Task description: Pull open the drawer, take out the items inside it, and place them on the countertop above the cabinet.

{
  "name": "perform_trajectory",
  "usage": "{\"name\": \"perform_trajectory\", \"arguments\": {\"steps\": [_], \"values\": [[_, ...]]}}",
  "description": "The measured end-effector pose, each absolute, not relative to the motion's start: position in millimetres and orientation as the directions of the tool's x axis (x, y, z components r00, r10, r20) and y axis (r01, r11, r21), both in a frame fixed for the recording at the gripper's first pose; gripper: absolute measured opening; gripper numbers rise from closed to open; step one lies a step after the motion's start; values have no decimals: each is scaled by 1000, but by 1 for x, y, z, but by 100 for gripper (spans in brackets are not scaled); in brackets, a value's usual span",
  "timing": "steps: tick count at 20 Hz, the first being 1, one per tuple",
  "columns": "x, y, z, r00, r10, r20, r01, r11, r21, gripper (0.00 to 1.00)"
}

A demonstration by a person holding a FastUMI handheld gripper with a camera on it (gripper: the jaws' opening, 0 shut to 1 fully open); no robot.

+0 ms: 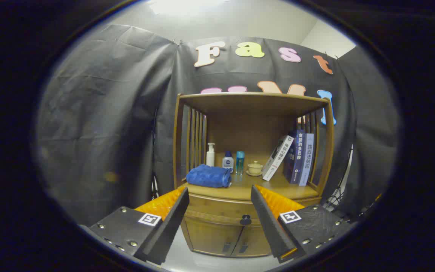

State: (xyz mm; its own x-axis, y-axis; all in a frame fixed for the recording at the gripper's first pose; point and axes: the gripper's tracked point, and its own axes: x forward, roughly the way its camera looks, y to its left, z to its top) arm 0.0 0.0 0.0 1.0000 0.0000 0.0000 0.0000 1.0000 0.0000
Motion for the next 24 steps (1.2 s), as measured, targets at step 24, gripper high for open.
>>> {"name": "perform_trajectory", "arguments": {"steps": [24], "values": [[4, -45, -52, 989, -135, -60, 137, 990, 29, 99]]}}
